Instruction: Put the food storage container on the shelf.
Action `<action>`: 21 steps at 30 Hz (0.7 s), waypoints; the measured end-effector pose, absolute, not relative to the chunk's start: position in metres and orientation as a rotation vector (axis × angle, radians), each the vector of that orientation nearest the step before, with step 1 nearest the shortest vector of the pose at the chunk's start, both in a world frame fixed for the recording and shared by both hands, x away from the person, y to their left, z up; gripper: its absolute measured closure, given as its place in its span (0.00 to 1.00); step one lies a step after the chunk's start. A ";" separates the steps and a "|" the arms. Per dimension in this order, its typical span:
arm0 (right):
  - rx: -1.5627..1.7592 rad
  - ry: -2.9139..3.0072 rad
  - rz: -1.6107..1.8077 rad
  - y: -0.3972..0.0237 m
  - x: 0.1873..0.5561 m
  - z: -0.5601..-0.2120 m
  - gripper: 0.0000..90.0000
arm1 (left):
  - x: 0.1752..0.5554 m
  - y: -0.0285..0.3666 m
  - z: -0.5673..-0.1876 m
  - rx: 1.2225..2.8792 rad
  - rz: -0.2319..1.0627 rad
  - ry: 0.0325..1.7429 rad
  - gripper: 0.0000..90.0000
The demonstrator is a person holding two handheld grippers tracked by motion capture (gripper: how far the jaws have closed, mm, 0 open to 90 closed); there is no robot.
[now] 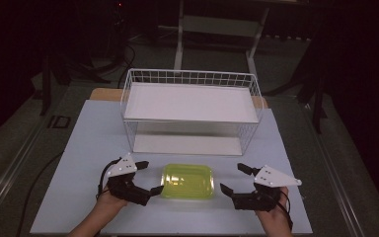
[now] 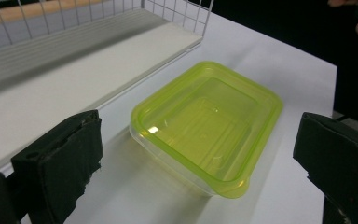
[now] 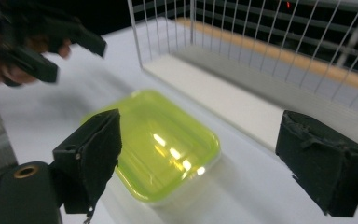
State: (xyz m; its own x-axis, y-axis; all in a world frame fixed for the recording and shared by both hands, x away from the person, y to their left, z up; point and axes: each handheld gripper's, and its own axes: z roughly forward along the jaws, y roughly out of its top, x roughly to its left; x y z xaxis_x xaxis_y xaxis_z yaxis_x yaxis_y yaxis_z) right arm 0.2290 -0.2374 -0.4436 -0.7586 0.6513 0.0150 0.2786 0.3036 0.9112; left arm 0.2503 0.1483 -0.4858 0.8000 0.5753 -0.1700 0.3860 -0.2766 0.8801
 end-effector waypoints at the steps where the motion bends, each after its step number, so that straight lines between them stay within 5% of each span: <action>1: 0.834 2.219 1.441 -0.237 0.229 -0.444 0.15 | 0.251 0.148 -0.487 1.908 0.220 0.736 0.02; 21: 1.413 2.349 1.480 -0.229 0.272 -0.474 0.15 | 0.270 0.135 -0.500 1.861 -0.017 1.022 0.03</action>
State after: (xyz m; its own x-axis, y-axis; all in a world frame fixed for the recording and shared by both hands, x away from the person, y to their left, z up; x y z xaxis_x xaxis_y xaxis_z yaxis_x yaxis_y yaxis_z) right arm 0.2719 -0.2291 -0.4740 -0.5883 0.6967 0.4106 0.6712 0.1375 0.7284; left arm 0.2701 0.1346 -0.5002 0.6464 0.6368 -0.4204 0.6503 -0.1717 0.7400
